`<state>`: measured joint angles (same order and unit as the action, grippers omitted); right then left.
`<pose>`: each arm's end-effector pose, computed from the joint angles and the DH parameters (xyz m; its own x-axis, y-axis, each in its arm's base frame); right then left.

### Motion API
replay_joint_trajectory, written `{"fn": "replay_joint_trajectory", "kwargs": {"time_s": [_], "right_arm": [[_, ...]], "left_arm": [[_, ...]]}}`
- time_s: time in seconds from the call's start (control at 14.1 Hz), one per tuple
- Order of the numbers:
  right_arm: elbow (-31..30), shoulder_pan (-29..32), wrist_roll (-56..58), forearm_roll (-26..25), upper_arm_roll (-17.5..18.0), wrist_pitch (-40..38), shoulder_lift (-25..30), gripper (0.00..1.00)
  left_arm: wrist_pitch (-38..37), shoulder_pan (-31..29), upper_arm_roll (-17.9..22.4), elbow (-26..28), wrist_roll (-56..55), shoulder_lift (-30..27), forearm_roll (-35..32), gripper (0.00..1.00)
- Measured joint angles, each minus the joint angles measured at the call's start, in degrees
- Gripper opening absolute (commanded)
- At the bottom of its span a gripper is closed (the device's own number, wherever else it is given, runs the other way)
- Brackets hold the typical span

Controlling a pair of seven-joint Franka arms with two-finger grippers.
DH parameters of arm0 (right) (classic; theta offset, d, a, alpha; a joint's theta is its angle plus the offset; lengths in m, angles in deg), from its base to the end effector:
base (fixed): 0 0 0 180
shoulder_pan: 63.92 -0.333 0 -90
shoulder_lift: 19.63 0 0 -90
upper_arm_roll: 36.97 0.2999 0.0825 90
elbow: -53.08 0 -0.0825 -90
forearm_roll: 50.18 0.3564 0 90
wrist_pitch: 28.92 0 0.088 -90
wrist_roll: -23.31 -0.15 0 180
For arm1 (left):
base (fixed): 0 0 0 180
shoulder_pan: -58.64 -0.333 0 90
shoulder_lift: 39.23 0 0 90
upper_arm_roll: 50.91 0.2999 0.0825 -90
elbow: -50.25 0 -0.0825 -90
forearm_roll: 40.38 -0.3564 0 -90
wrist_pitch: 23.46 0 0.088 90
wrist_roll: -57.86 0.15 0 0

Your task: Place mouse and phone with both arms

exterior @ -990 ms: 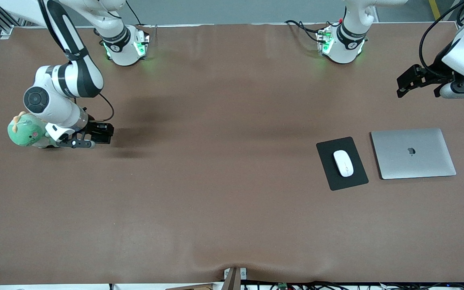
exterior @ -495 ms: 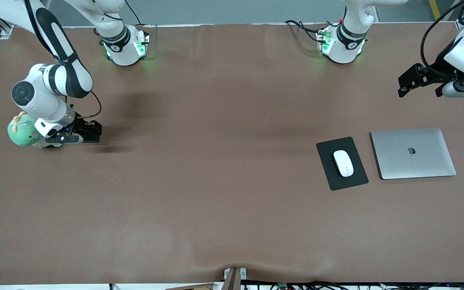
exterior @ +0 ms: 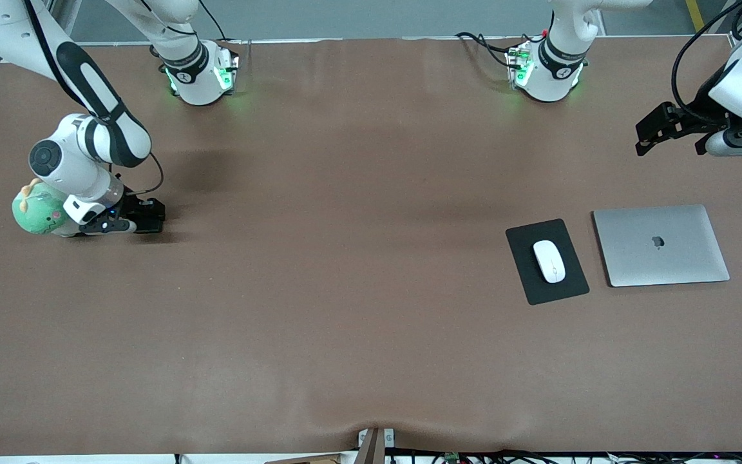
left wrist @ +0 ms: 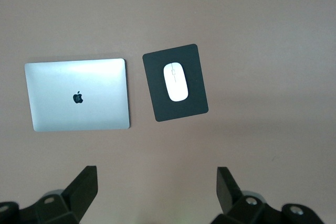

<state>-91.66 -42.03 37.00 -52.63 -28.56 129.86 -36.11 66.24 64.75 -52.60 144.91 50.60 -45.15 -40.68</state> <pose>0.4287 -0.0957 0.1342 0.9988 0.0392 -0.0306 0.0381 -0.9986 -0.0358 0.4916 -0.0672 0.5816 0.9998 -0.0093 0.0176 -0.0092 -0.9999 -0.0061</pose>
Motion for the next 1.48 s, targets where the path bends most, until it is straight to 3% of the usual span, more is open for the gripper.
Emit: {"fn": "replay_joint_trajectory", "kwargs": {"time_s": [0.07, 0.14, 0.49, 1.06, 1.48], "right_arm": [[0.1, 0.0, 0.0, 0.0, 0.0, 0.1, -0.1, 0.91], [0.1, 0.0, 0.0, 0.0, 0.0, 0.1, -0.1, 1.0], [2.7, 0.1, 0.0, 0.0, -0.1, -4.3, -0.1, 1.0], [22.1, -0.4, 0.0, 0.0, 0.7, -39.8, 3.7, 1.0], [33.6, -1.8, 0.2, 0.1, 1.2, -54.2, 3.9, 1.0]], "left_arm": [[0.0, 0.0, 0.0, 0.0, 0.0, 0.0, 0.0, 1.0], [0.0, 0.0, 0.0, 0.0, 0.0, 0.1, 0.0, 1.0], [0.0, 0.1, 0.0, 0.0, 0.0, 0.3, 0.0, 1.0], [0.0, 0.1, -0.1, 0.0, 0.0, 0.3, 0.0, 1.0], [0.0, 0.1, -0.1, 0.0, 0.1, 0.3, 0.0, 1.0]]}}
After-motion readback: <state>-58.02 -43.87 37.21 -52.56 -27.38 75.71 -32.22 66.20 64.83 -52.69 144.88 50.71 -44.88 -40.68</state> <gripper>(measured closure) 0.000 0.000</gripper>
